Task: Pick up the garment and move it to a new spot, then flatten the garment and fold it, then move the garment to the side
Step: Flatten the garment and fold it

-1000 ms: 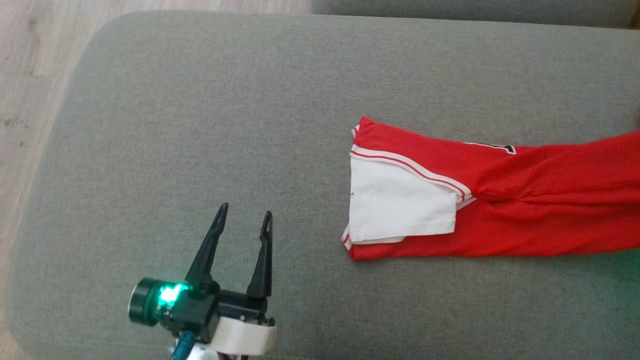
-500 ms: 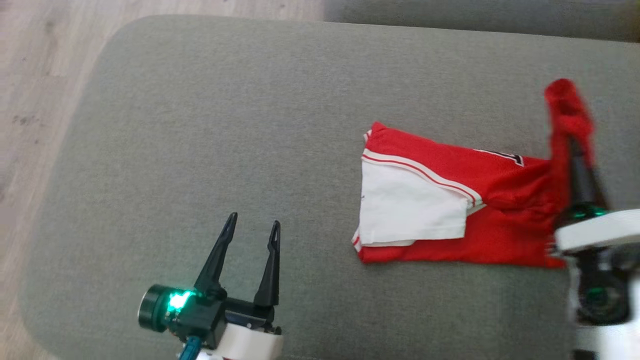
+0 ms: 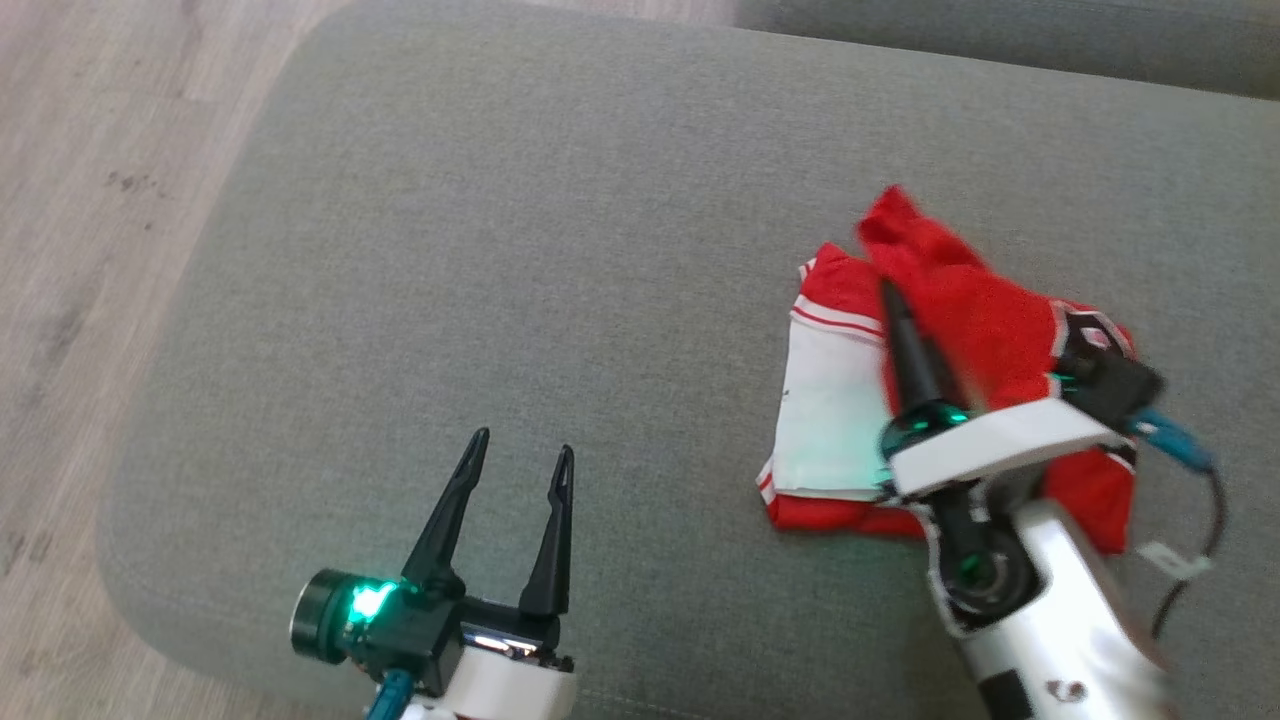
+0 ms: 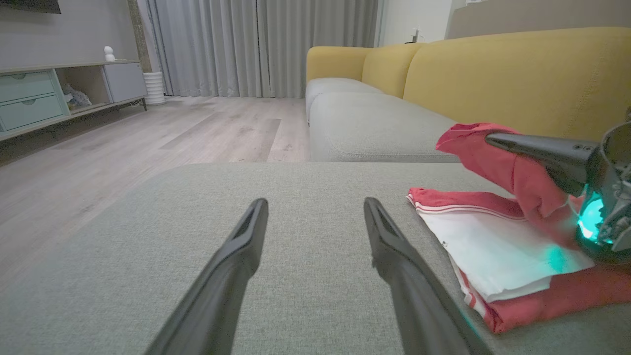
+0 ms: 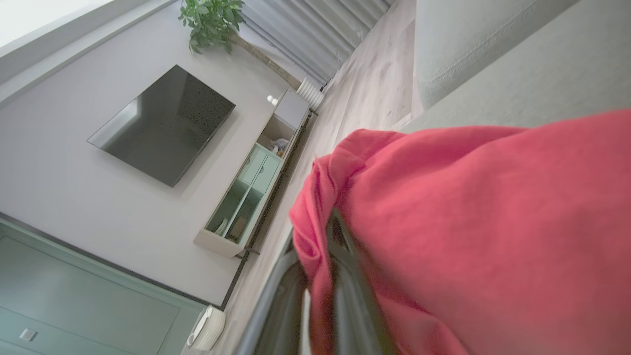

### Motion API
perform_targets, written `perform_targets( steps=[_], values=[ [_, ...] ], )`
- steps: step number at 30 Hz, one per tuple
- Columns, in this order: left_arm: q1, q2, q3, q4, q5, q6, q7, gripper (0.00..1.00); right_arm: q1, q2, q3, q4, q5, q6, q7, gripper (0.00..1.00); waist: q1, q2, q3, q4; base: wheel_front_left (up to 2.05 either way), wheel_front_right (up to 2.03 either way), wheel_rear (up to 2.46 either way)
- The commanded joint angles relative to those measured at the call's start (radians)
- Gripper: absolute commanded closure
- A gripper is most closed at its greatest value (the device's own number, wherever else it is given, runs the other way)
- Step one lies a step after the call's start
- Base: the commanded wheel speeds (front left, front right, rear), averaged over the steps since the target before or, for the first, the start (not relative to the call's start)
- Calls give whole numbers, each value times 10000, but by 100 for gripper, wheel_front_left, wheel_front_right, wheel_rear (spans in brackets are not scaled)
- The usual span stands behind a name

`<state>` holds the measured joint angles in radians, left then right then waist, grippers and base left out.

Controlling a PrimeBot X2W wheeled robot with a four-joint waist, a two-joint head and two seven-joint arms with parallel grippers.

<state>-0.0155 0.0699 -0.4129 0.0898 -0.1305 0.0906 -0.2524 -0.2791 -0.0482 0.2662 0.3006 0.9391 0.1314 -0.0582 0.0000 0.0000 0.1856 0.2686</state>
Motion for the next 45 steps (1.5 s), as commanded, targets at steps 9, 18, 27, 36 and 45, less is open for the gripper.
perform_targets(
  steps=[9, 18, 27, 36, 45],
  values=[
    [-300, -174, 614, -263, 81, 15, -93, 0, -961, -21, 2401, 747, 942, -7, -756, 0, 0, 0, -11, -29, 0, 0, 0],
    [-180, -186, 882, -290, 61, 5, -93, 0, -802, -25, 1671, 69, -2832, -7, -1464, 0, 0, 0, -356, -752, 0, 0, 0],
    [312, -193, 1260, -216, -234, -48, -93, 0, 1557, -650, -297, -1397, -6451, -7, -2021, 0, 0, 0, -1471, -1742, 0, 0, 0],
    [835, -195, 1455, -167, -399, 156, -93, 0, 3629, -443, -2097, -2182, -7521, -7, -2033, 0, 0, 0, -2202, -2315, 0, 0, 0],
    [1506, -196, 1926, -36, -241, 220, -93, 0, 4294, -308, -2197, -1809, -7798, -7, -2034, 0, 0, 0, -2622, -2678, 0, 0, 0]
  ],
)
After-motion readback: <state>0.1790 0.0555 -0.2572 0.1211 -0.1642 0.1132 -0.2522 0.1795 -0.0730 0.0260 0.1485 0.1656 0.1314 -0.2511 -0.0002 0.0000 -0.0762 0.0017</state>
